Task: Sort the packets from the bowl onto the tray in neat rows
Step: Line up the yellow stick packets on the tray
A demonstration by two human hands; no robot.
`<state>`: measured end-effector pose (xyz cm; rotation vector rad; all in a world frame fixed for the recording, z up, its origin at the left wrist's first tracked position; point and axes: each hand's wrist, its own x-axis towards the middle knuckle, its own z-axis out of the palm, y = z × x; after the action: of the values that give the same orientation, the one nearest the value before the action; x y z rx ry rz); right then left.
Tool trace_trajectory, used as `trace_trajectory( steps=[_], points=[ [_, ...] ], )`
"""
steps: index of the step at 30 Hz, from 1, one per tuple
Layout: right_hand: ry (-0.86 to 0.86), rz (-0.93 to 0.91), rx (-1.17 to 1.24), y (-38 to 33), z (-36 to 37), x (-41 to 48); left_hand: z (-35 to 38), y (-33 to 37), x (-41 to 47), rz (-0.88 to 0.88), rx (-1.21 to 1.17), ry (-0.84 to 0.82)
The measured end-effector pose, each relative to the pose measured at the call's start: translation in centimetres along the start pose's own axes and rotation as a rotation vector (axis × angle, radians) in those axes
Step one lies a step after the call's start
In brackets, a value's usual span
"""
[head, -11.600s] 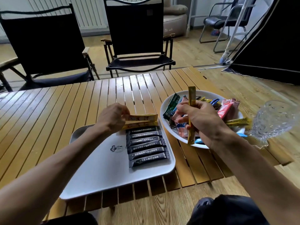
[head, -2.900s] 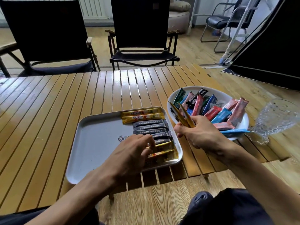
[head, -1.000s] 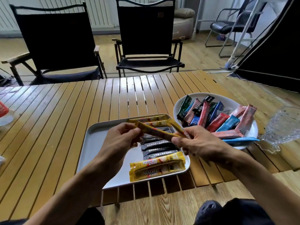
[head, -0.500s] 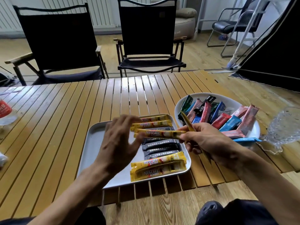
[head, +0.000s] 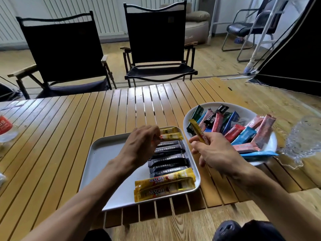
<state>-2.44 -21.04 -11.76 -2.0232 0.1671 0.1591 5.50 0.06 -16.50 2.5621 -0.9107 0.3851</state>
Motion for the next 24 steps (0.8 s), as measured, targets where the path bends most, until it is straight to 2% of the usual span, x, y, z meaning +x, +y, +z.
trace_trajectory(
  steps=[9,12,15,17,19,21,24],
  points=[
    [0.046,-0.004,0.018,0.0,-0.2,-0.2,1.7,0.1,-0.1,-0.028,0.054,-0.039],
    [0.01,0.007,0.046,-0.4,-0.1,-0.3,0.8,0.6,-0.5,-0.096,0.017,-0.031],
    [-0.129,-0.02,0.057,-0.7,0.0,-0.7,-1.3,2.7,-0.9,-0.19,-0.273,0.024],
    [-0.228,-0.043,0.041,-0.8,0.4,-1.0,-2.8,4.2,-1.3,-0.331,-0.583,-0.03],
    [-0.286,-0.052,0.013,-0.8,0.7,-1.1,-3.6,4.8,-1.9,-0.463,-0.78,-0.067],
    [-0.281,-0.016,0.046,-0.9,0.7,-1.0,-3.8,4.6,-2.4,-0.591,-0.919,-0.027],
    [-0.18,0.08,0.056,-0.5,-0.1,-0.3,-4.2,3.5,-3.1,-0.821,-1.123,0.069]
  ],
)
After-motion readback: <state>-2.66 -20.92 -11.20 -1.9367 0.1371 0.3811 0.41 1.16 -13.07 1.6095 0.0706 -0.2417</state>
